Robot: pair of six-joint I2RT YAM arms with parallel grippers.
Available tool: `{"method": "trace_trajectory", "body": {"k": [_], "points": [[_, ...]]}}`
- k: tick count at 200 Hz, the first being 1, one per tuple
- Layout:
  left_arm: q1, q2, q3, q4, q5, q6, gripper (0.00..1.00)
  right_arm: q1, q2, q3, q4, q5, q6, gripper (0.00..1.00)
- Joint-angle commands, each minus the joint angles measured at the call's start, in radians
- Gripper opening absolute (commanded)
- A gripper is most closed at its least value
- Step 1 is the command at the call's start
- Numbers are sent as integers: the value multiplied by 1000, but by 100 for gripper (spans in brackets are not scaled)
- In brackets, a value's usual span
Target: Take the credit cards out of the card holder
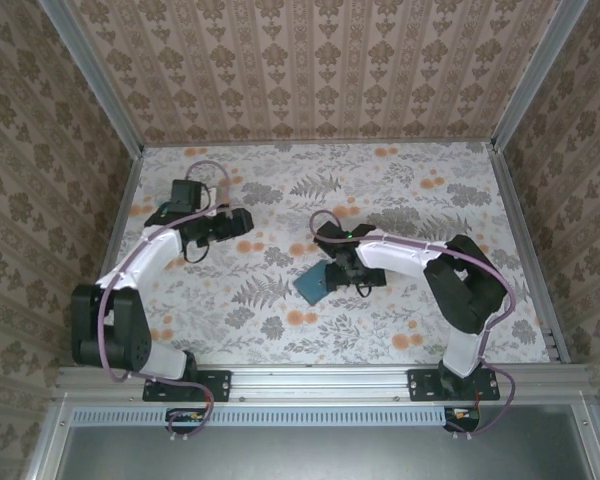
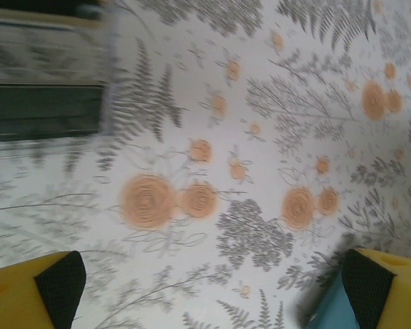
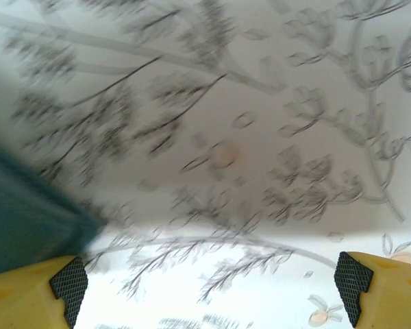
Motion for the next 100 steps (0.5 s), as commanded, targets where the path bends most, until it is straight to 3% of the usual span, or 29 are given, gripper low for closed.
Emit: {"method": "trace_trajectory", "body": {"k": [1, 46, 67, 100], "points": [[-80, 58, 50, 58, 69, -29, 97, -26, -83, -56, 100, -75, 61, 95], [-203, 175, 75, 65, 167, -79, 84, -35, -206, -158, 270, -209, 183, 92], [-236, 213, 50, 56, 230, -105, 76, -35, -220, -190, 348, -294, 233, 83], [-298, 243, 26, 63, 300, -120, 63, -35, -179, -189, 417, -357, 273, 58]]}}
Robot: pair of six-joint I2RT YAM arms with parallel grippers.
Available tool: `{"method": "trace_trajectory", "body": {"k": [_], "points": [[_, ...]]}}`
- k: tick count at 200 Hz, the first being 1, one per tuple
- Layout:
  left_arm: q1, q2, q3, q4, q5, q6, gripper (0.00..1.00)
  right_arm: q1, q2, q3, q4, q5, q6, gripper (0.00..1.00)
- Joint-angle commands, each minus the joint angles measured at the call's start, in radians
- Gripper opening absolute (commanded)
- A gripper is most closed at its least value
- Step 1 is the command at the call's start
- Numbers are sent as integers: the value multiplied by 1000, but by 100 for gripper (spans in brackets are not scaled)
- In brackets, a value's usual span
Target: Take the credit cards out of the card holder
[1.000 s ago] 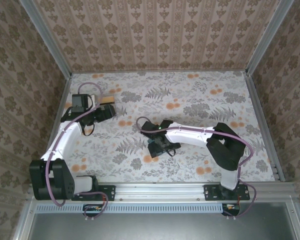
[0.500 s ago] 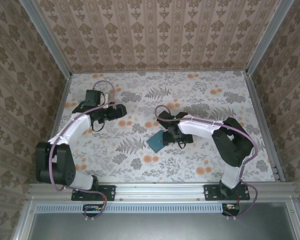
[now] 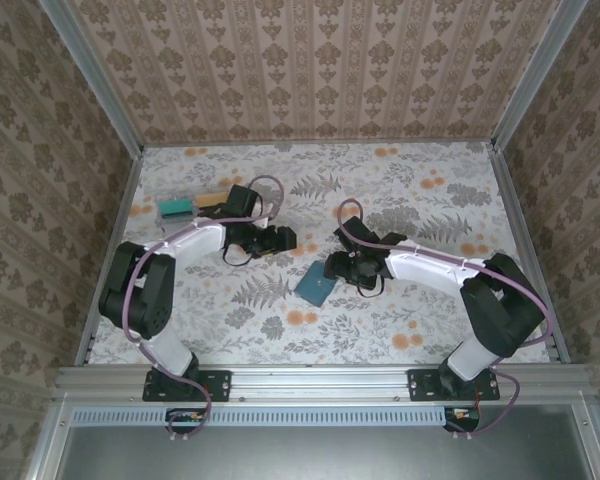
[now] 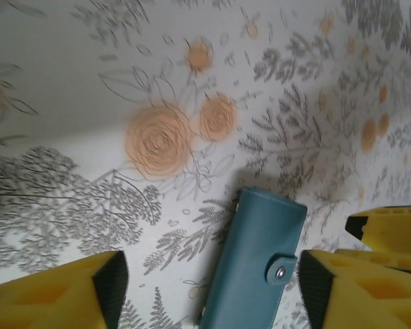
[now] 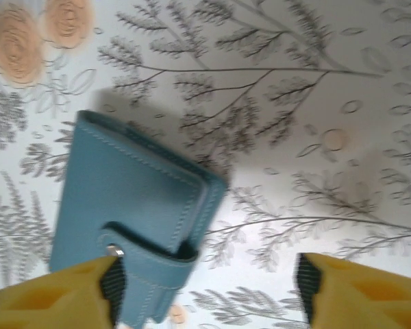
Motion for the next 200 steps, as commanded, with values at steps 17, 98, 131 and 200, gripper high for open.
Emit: {"method": "trace_trajectory", "body": {"k": [17, 98, 131, 200], "points": [[-55, 29, -29, 11, 116, -44, 60, 2, 69, 11, 89, -94, 71, 50], [-74, 56, -111, 80, 203, -110, 50, 2, 178, 58, 132, -139, 38, 32], [-72, 76, -131, 112, 213, -91, 50, -1, 217, 97, 143, -156, -20, 33], [-68, 99, -142, 162, 259, -79, 48, -11, 248, 87, 154, -170, -42, 32]]}}
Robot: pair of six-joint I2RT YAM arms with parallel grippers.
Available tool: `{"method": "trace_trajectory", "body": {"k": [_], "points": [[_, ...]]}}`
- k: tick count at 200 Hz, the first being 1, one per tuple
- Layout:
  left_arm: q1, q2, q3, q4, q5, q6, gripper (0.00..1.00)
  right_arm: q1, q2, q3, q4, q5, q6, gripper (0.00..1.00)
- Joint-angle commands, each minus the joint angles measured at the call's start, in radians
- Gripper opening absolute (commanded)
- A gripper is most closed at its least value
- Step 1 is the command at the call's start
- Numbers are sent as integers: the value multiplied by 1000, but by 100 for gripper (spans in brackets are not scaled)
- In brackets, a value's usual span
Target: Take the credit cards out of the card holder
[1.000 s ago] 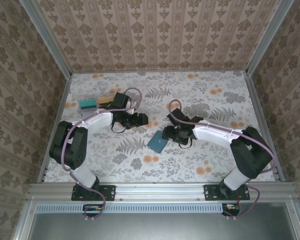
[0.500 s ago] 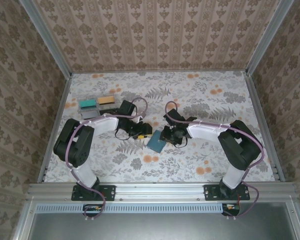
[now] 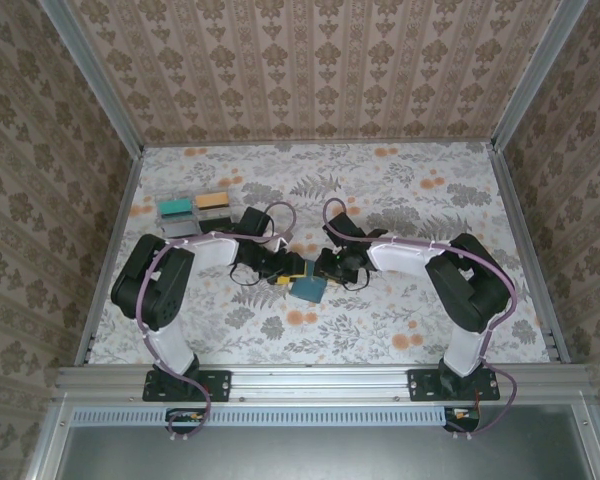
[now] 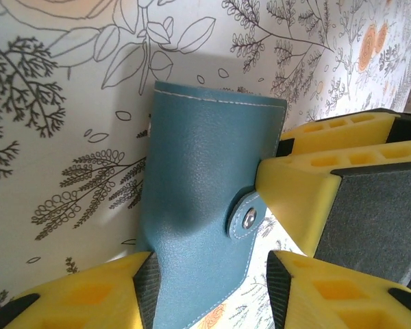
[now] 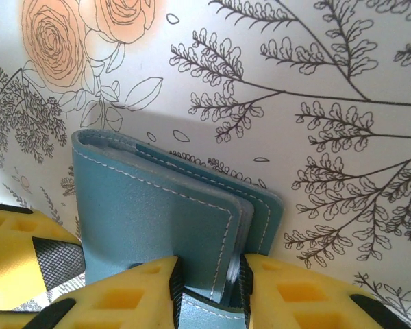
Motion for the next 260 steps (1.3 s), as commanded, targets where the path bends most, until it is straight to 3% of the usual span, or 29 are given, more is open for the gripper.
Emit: {"method": "trace_trajectory", "body": {"k": [1, 22, 39, 78, 132, 188, 223, 260], "points": [[-5, 23, -8, 35, 53, 15, 48, 1, 41, 6, 3, -10, -17, 32], [11, 11, 21, -75, -66, 76, 48, -1, 46, 7, -4, -1, -18, 32], [28, 4, 22, -94, -91, 90, 49, -1, 52, 8, -9, 2, -20, 32], [26, 23, 23, -75, -64, 87, 48, -1, 73, 11, -7, -4, -17, 32], [22, 68, 16, 8, 60, 56, 40, 0, 79, 6, 10, -19, -15, 31], [32, 36, 1, 53, 91, 40, 19, -3, 42, 8, -12, 15, -30, 32], [38, -11, -12, 56, 83, 34, 1, 10, -37, 25, -116, 122, -46, 44], [39, -23, -12, 54, 87, 33, 0, 55, -67, 61, -140, 116, -38, 50]]}}
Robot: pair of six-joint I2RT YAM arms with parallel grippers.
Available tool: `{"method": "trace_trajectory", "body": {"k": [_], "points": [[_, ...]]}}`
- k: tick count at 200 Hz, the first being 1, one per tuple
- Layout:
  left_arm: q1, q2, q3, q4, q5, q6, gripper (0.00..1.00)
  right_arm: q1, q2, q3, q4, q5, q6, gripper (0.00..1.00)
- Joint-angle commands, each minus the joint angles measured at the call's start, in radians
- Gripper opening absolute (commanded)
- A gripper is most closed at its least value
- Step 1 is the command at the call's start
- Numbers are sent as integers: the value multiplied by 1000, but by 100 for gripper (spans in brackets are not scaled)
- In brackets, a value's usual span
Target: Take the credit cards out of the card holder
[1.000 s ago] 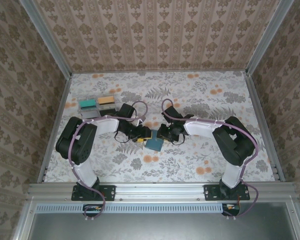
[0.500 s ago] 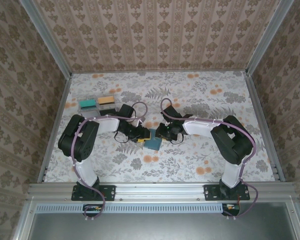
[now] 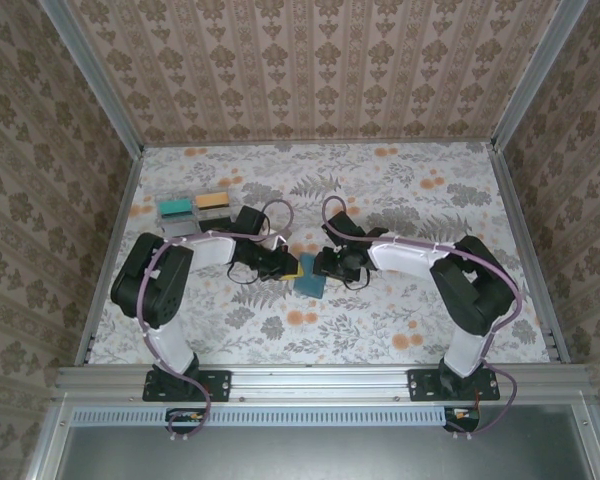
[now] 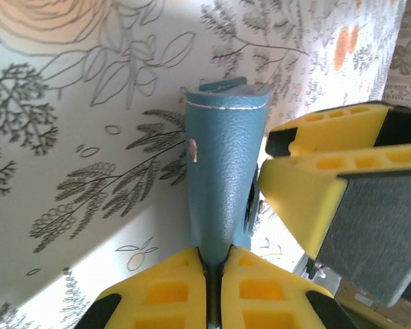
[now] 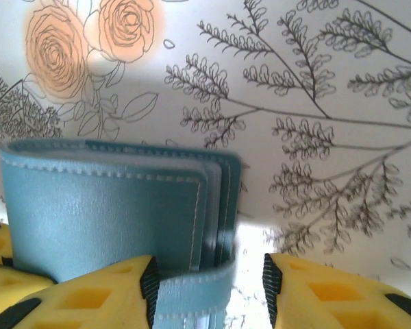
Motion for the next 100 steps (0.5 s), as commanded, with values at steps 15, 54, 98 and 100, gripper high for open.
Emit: {"method": "trace_trajectory", "body": {"k": [15, 54, 98, 100], "points": [[0, -26, -6, 19, 23, -3, 0, 41, -23, 53, -55, -7, 12, 50], [1, -31, -9, 24, 27, -7, 0, 43, 1, 62, -27, -46, 35, 50], [-1, -32, -16, 41, 45, -9, 0, 43, 39, 92, -44, -27, 33, 46], [-1, -33, -15, 41, 46, -8, 0, 43, 40, 94, -45, -24, 31, 46]]}}
